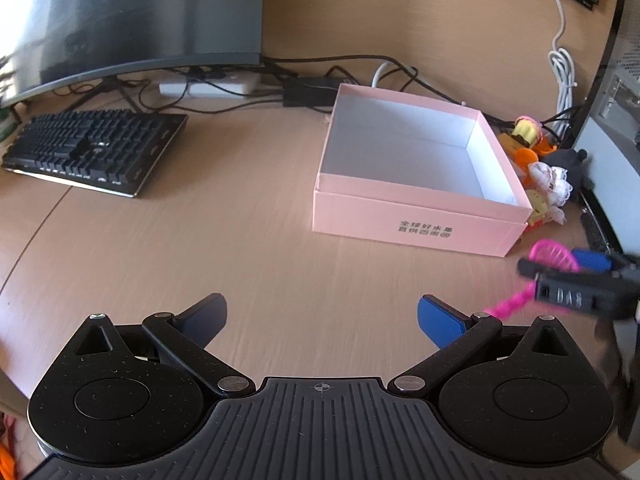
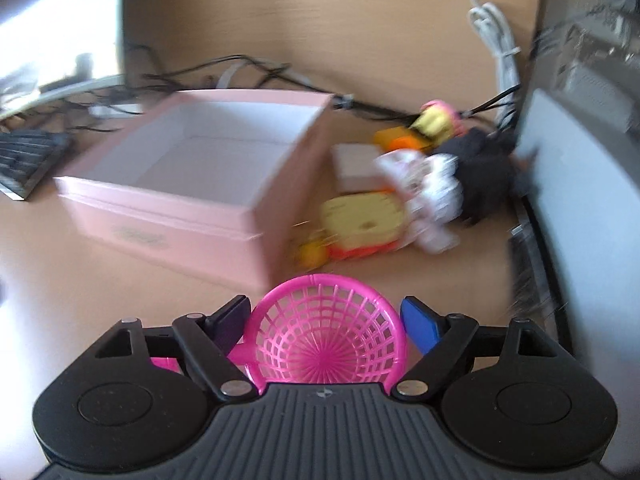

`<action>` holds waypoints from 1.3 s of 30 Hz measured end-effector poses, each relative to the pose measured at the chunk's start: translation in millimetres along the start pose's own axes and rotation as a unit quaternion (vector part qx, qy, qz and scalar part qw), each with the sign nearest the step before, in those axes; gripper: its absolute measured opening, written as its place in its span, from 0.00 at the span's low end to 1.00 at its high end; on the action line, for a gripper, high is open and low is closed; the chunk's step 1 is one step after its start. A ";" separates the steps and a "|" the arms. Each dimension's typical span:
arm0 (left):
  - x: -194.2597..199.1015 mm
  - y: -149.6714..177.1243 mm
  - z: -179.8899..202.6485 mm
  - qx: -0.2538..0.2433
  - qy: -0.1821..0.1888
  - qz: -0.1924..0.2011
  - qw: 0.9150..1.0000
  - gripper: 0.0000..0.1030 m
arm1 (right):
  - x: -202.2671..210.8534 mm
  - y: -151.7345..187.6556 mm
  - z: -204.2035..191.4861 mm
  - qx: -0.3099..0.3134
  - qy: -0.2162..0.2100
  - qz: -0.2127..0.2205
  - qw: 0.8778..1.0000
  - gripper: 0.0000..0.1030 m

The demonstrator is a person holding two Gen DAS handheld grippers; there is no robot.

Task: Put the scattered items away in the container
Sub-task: 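Close the right gripper on the pink net's basket, then pass the pink net from the right gripper into the left gripper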

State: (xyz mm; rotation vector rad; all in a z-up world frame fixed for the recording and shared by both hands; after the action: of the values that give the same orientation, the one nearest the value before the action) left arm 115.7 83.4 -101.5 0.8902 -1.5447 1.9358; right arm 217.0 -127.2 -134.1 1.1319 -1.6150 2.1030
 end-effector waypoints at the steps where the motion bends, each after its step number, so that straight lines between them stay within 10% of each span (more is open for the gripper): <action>1: -0.5 -0.1 0.0 -0.001 0.001 -0.001 1.000 1.00 | 4.1 3.2 -8.5 0.002 -0.015 -0.002 1.000 0.80; 8: -2.2 -0.5 -1.4 -0.006 0.008 -0.002 1.000 1.00 | 26.9 10.4 -62.8 0.029 -0.097 -0.002 0.995 0.82; 14: -8.6 0.9 3.9 -0.009 0.017 -0.010 1.000 1.00 | 48.6 -8.6 -34.1 0.001 -0.106 0.021 0.994 0.84; 17: -10.5 3.1 6.0 -0.009 0.022 -0.014 1.000 1.00 | 43.0 -26.0 -1.6 -0.046 -0.074 0.032 0.996 0.84; 21: -8.1 2.2 6.6 -0.012 0.033 -0.010 0.999 1.00 | 7.6 -45.4 27.9 -0.078 -0.013 0.033 0.996 0.50; 26: -3.8 0.7 6.4 -0.029 0.040 -0.002 0.999 1.00 | -32.3 -57.1 45.8 -0.114 0.016 0.021 0.993 0.51; 31: -8.8 -0.1 -4.7 -0.021 0.030 -0.011 0.999 1.00 | -60.9 -62.7 56.7 -0.175 0.006 0.004 0.985 0.76; 36: -9.9 -1.2 -1.9 -0.031 0.042 -0.009 0.999 1.00 | -75.8 -59.7 56.1 -0.170 0.009 -0.013 0.985 0.74; 39: -12.2 -1.0 11.2 -0.069 0.062 0.000 0.996 1.00 | -68.0 -54.9 53.7 -0.161 -0.002 -0.016 0.987 0.54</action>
State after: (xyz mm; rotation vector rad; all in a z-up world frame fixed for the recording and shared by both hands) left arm 126.5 72.9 -108.5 0.6991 -1.5835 1.8239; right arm 318.6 -139.8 -139.3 1.0438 -1.8408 1.7386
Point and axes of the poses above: each gripper's, at about its wrist camera, not at the fingertips, and x roughly against the way its jaws point, z to its right, y to its underside, the point moved 9 cm from there along -x, roughly the way its jaws point, and after that the axes turned 7 degrees about y, right-handed, at the moved point
